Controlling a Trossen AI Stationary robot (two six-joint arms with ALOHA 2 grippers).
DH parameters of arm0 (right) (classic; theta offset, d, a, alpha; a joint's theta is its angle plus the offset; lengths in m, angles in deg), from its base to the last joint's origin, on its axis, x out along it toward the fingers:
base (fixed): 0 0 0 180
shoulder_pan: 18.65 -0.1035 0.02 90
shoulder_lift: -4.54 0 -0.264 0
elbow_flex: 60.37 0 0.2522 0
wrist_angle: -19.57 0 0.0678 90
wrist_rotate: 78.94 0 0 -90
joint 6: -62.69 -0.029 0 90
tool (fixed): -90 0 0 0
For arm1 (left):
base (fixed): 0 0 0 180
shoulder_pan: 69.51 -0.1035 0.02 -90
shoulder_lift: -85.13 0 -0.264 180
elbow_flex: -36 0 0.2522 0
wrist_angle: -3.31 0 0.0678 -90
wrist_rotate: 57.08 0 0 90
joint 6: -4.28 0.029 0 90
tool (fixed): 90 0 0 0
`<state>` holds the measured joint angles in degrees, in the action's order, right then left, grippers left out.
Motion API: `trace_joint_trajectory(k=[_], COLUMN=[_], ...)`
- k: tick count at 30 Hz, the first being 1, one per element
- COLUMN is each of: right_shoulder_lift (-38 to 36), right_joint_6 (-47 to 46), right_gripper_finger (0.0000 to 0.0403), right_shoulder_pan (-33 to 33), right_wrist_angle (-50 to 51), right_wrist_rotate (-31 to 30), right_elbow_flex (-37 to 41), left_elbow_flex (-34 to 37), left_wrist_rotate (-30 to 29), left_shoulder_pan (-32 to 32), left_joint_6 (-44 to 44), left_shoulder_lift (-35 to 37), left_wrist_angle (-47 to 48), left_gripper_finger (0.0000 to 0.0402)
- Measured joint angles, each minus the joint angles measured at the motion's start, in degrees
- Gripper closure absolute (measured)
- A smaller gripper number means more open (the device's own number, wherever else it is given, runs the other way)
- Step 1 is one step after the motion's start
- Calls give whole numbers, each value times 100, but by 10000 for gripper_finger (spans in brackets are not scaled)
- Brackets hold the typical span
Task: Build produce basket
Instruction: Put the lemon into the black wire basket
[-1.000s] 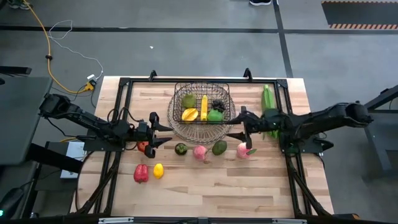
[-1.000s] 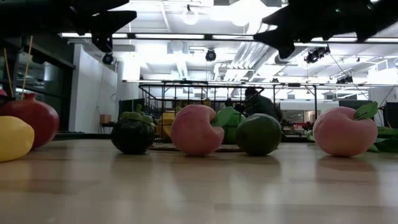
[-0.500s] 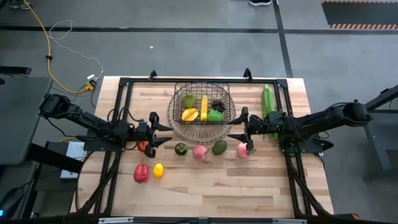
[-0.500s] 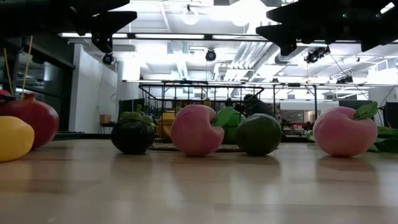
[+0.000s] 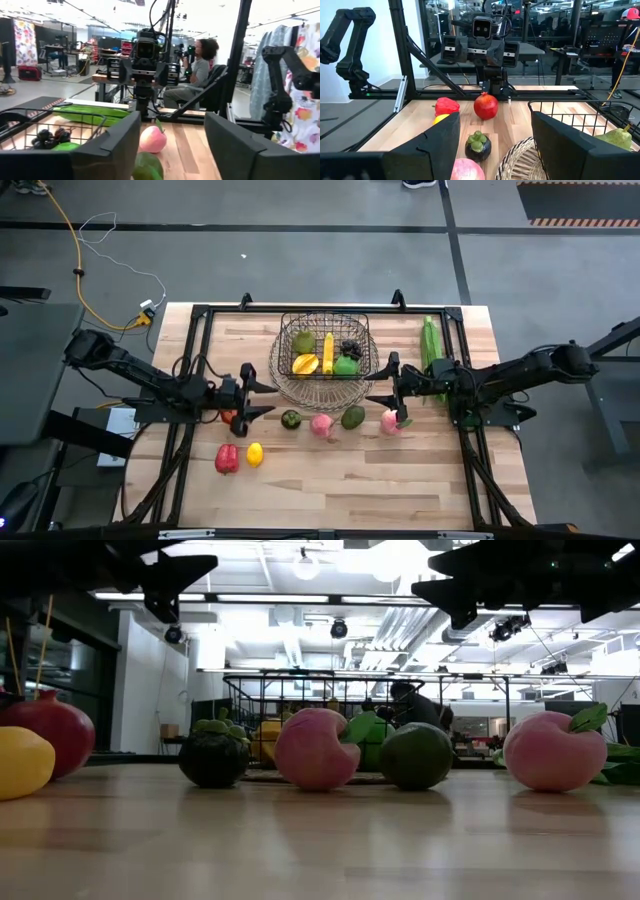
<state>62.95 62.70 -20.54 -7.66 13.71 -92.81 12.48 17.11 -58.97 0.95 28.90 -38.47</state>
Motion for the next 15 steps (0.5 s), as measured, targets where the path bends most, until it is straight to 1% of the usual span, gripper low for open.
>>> trace_joint_trajectory(k=[9, 12, 15], right_shoulder_lift=[2, 2, 2], right_joint_6=[-15, -9, -12], right_gripper_finger=[165, 165, 165], right_shoulder_pan=[0, 0, 0], right_wrist_angle=[2, 2, 2], right_wrist_rotate=[-112, -114, -114], right_elbow_flex=[0, 0, 0], left_elbow_flex=[0, 0, -95], left_wrist_rotate=[20, 128, 219], left_shoulder_pan=[44, 44, 46], left_joint_6=[-247, -312, -525], left_shoulder_lift=[0, 0, -2], left_wrist_angle=[0, 0, 131], left_gripper_finger=[98, 82, 76])
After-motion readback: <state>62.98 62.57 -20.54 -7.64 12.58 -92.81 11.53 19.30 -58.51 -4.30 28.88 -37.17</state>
